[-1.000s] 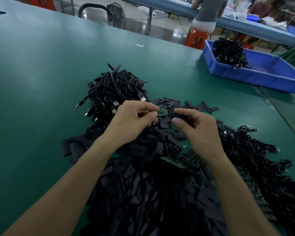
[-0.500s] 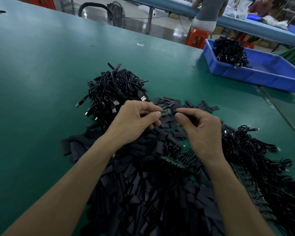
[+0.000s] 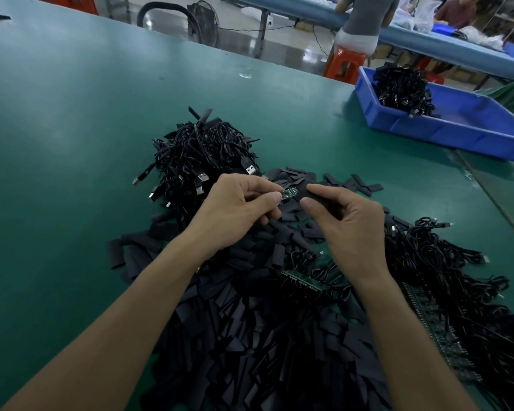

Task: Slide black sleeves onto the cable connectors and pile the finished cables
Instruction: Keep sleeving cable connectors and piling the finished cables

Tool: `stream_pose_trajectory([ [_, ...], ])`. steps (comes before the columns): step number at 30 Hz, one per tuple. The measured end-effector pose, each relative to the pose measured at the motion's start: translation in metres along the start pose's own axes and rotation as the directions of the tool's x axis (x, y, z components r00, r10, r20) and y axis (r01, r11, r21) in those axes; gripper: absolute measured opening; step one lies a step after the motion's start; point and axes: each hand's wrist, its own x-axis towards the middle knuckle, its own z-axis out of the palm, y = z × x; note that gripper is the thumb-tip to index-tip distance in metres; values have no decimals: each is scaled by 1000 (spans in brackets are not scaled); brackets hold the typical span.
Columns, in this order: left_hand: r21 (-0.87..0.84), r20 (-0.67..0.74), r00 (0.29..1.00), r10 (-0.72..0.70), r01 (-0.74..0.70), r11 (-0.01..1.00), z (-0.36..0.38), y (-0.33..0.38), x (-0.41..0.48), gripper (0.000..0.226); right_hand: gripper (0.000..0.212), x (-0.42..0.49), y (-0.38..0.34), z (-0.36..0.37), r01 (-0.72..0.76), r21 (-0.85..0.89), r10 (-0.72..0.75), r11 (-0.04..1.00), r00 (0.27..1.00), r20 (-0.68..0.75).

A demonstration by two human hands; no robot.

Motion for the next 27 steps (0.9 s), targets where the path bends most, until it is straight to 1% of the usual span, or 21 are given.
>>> stream_pose_trajectory([
  [3,3,14,1000,-3,2,1000,0,1,0,11,25,0,0,0,-1,-14,1,1000,1000,1],
  [6,1,30,1000,-5,5,1000,-1,2,0,11,25,2,0,-3,-12,-17,13,1000,999,36],
  [13,69,105,994,29,-36,997,-8,0,1,17,25,8,0,-14,-13,-35,19,999,982,186],
  [18,72,134,991,9,-19,997,-6,-4,1,17,26,8,-3,-15,7,-12,-3,1000,954,300],
  [21,12,121,993,-15,14,1000,-4,-5,2,10,24,8,-2,-13,10,-1,-9,1000,960,279],
  [24,-19,96,995,-30,32,999,-5,-6,3,9,22,5,-2,-10,28,12,-30,1000,968,248],
  [27,36,63,995,-72,69,997,-4,-7,2,15,20,2,-2,-8,41,32,-47,999,974,221],
])
